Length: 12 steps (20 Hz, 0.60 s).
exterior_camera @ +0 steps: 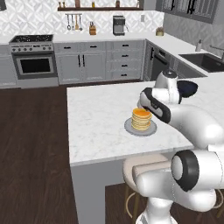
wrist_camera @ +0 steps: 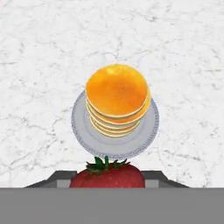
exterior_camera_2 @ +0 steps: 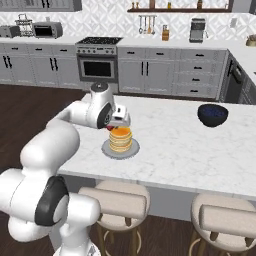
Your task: Take the strawberry from the fridge and place it on top of the pancake, located on the dining counter.
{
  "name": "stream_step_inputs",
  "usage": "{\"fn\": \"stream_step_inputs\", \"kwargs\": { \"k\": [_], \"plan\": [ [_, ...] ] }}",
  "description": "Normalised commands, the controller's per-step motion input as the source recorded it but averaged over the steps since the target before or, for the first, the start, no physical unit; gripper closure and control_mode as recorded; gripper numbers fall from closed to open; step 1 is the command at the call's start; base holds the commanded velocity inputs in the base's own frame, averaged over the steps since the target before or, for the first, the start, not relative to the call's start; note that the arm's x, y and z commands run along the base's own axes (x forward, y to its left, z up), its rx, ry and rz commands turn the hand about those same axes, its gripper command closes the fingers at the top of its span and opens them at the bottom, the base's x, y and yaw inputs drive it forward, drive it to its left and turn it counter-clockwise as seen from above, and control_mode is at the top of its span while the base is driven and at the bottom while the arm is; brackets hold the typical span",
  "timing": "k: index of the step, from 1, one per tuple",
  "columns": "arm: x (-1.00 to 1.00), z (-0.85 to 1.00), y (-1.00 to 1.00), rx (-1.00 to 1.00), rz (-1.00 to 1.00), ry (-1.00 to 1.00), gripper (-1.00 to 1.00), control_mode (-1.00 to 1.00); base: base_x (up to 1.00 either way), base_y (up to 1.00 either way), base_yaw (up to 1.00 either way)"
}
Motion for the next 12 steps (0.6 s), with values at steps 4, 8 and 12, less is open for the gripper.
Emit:
{"fn": "stream_step_inputs", "kwargs": {
  "k": [4,8,12],
  "plan": [
    [1.00,-0.14,0.00,0.00,0.00,0.14,1.00,-1.00,0.00,0.00,0.00],
    [0.80,-0.01,-0.28,0.03,0.06,0.17,1.00,-1.00,0.00,0.00,0.00],
    [0.52,-0.41,-0.14,0.07,0.08,0.01,1.00,-1.00,0.00,0.00,0.00]
  ]
}}
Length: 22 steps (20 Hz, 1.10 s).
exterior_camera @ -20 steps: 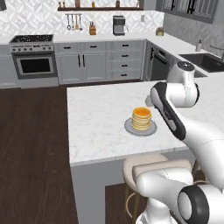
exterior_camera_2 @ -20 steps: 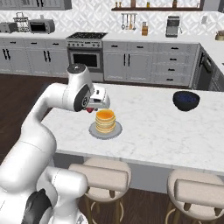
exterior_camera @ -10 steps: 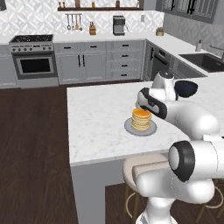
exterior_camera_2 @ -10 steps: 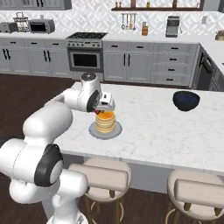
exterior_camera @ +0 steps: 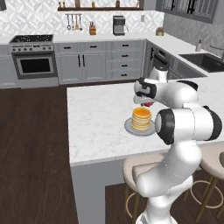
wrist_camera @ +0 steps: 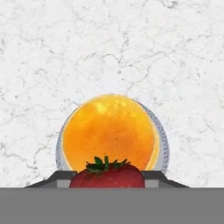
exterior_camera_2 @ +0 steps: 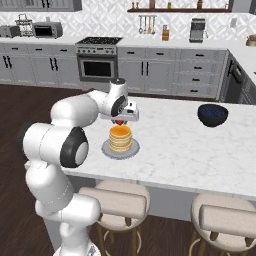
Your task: Take the strawberry from the fridge and place it on top of the pancake, located on the dining counter.
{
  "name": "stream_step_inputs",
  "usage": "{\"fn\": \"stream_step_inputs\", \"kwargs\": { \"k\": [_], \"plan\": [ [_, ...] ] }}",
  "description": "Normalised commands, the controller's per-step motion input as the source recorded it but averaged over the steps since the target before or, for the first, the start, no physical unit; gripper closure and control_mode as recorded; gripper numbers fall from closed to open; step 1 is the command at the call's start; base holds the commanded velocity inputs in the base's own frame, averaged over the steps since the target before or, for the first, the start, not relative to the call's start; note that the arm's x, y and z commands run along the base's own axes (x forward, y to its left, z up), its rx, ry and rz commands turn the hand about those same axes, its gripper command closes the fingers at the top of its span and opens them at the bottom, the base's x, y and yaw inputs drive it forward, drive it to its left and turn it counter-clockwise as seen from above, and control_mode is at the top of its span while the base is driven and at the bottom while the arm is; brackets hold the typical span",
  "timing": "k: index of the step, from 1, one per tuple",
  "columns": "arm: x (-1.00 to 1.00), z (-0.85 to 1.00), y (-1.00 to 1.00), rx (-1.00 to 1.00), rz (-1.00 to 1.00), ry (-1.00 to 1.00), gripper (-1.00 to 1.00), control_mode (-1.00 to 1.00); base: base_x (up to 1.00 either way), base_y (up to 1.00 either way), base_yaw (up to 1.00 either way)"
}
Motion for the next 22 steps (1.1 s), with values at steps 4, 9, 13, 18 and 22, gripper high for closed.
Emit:
{"fn": "stream_step_inputs", "kwargs": {
  "k": [4,9,13,18,22],
  "plan": [
    [0.50,-0.65,0.05,0.01,0.02,0.05,1.00,-1.00,0.00,0.00,0.00],
    [0.09,-0.21,0.32,-0.05,0.00,0.04,1.00,-1.00,0.00,0.00,0.00],
    [-0.06,0.00,0.20,-0.10,0.00,0.00,1.00,-1.00,0.00,0.00,0.00],
    [-0.15,-0.03,-0.09,-0.01,0.00,0.00,1.00,-1.00,0.00,0.00,0.00],
    [-0.15,-0.25,-0.15,0.00,0.00,-0.04,1.00,-1.00,0.00,0.00,0.00]
  ]
}}
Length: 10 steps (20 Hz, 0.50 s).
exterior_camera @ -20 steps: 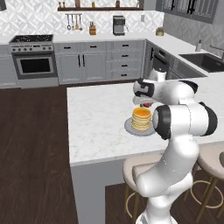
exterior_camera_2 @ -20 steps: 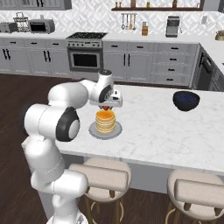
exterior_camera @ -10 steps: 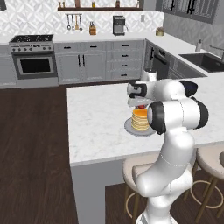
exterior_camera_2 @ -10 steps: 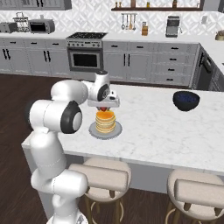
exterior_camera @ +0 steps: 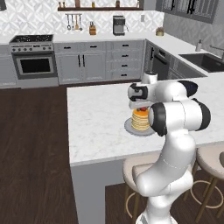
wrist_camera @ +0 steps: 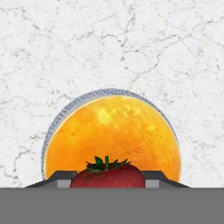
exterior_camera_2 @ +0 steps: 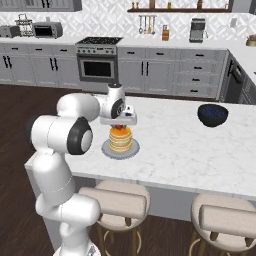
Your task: Take the strawberry from the fridge and place it on top of the pancake, located on the dining counter.
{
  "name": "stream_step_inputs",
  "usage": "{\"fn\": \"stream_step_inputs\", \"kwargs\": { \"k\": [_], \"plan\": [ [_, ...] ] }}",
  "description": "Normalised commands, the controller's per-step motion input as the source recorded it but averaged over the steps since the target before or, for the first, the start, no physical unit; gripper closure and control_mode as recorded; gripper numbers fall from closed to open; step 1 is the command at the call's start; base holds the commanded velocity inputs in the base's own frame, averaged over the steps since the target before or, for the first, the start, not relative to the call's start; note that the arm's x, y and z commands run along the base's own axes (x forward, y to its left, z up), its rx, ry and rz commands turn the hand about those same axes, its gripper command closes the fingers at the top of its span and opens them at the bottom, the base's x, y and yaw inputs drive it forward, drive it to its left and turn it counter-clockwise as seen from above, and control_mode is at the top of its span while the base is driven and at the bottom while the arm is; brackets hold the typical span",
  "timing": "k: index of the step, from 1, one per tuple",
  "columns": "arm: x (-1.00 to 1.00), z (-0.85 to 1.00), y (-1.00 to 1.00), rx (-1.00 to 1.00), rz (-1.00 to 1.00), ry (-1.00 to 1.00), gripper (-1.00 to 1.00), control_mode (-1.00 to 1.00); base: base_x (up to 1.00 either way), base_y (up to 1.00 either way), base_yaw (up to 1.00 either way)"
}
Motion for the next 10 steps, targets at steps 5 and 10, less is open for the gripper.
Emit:
{"fn": "stream_step_inputs", "kwargs": {
  "k": [5,10],
  "plan": [
    [0.07,-0.13,0.00,0.00,0.00,0.00,1.00,-1.00,0.00,0.00,0.00],
    [0.00,-0.03,0.00,0.00,0.00,0.00,1.00,-1.00,0.00,0.00,0.00]
  ]
}}
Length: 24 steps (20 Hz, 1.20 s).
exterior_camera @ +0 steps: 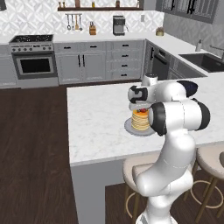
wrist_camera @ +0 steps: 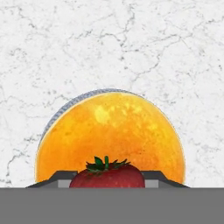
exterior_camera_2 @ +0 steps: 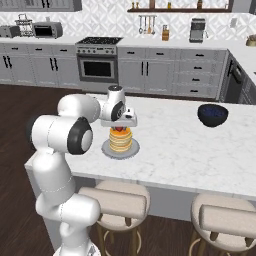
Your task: Take the strawberry from the fridge and place it on top of the pancake, located on the dining counter.
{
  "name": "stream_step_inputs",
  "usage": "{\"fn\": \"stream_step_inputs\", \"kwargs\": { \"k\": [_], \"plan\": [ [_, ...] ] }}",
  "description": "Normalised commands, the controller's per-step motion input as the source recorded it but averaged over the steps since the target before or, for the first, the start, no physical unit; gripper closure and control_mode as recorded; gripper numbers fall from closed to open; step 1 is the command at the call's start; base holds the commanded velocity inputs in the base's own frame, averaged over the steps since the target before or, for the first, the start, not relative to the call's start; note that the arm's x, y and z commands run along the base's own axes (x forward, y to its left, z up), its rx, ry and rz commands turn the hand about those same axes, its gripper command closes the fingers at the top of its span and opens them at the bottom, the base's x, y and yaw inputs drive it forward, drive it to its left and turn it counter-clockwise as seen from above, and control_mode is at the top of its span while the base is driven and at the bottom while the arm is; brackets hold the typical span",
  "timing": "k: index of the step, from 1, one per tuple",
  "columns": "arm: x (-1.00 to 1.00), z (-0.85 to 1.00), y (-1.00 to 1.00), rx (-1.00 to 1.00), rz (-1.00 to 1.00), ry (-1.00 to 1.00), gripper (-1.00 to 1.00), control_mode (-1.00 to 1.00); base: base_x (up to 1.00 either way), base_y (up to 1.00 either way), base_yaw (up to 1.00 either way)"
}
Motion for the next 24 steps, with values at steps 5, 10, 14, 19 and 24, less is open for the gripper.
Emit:
{"fn": "stream_step_inputs", "kwargs": {
  "k": [5,10,14,19,24],
  "plan": [
    [0.00,-0.01,0.00,0.00,0.00,0.00,-1.00,-1.00,0.00,0.00,0.00],
    [0.00,0.00,0.00,0.00,0.00,0.00,-1.00,-1.00,0.00,0.00,0.00],
    [0.00,0.09,0.00,0.00,0.00,-0.03,-1.00,-1.00,0.00,0.00,0.00],
    [-0.13,0.59,0.13,-0.17,-0.03,-0.01,-1.00,-1.00,0.00,0.00,0.00],
    [-0.86,0.96,0.52,-0.26,-0.07,-0.12,-1.00,-1.00,0.00,0.00,0.00]
  ]
}}
